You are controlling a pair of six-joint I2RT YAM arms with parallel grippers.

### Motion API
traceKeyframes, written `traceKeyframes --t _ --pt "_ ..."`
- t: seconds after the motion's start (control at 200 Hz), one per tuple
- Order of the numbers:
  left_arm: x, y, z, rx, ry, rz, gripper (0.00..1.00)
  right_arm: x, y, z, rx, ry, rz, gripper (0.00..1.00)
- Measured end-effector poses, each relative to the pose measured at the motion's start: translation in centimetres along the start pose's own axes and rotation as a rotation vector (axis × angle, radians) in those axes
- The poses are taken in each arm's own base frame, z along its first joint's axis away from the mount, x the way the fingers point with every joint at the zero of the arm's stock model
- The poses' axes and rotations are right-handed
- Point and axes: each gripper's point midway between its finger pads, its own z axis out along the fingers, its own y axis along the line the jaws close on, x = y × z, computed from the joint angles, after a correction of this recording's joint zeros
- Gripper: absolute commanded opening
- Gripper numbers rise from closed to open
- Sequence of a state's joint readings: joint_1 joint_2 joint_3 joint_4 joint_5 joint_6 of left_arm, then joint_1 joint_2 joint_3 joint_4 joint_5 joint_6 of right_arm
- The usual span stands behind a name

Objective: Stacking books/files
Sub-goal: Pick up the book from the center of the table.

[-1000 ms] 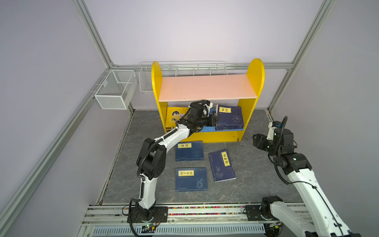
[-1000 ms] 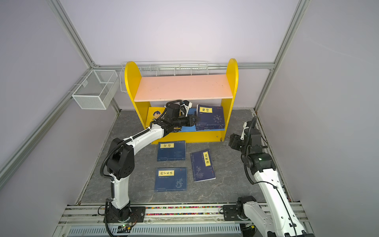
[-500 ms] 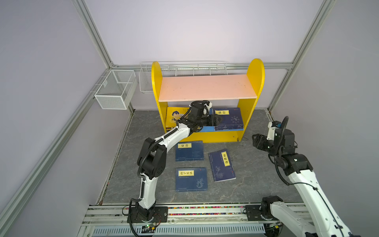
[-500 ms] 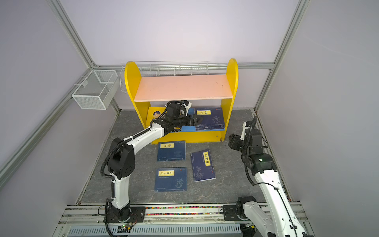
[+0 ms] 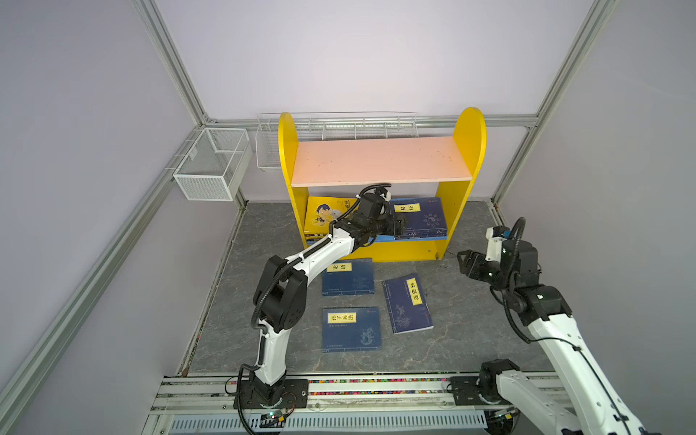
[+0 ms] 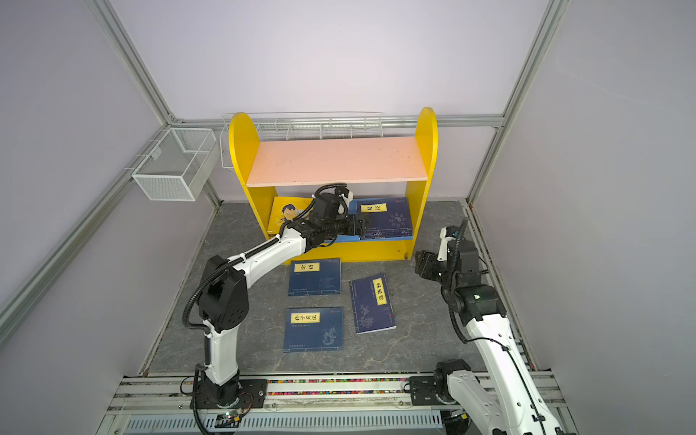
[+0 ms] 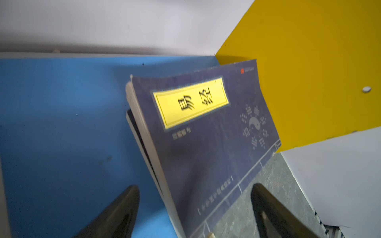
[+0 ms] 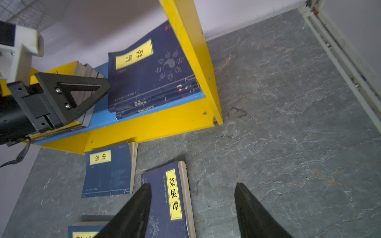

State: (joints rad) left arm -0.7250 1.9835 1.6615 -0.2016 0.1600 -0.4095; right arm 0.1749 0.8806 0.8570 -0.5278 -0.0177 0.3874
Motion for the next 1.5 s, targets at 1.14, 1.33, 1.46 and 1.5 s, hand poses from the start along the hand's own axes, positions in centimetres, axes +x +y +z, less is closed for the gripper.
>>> traceKeyframes --t 1.14,1.33,1.46,1.5 --pt "24.4 1.4 -1.6 -0.048 0.497 0.521 0.42 19.6 2.7 10.6 -0.162 0.626 -0.060 0.64" --pt "24.3 1.6 -1.5 -0.053 0.498 0.521 0.39 19.6 3.2 10.4 -0.208 0.641 -0.050 0.53" --pt "23.9 2.2 -1.4 -0.074 0.490 0.518 0.38 19.6 4.3 10.0 -0.269 0.657 -0.019 0.39" --pt "23.8 2.4 -1.4 -0.080 0.488 0.517 0.38 19.5 4.7 9.9 -0.289 0.658 -0.012 0.31"
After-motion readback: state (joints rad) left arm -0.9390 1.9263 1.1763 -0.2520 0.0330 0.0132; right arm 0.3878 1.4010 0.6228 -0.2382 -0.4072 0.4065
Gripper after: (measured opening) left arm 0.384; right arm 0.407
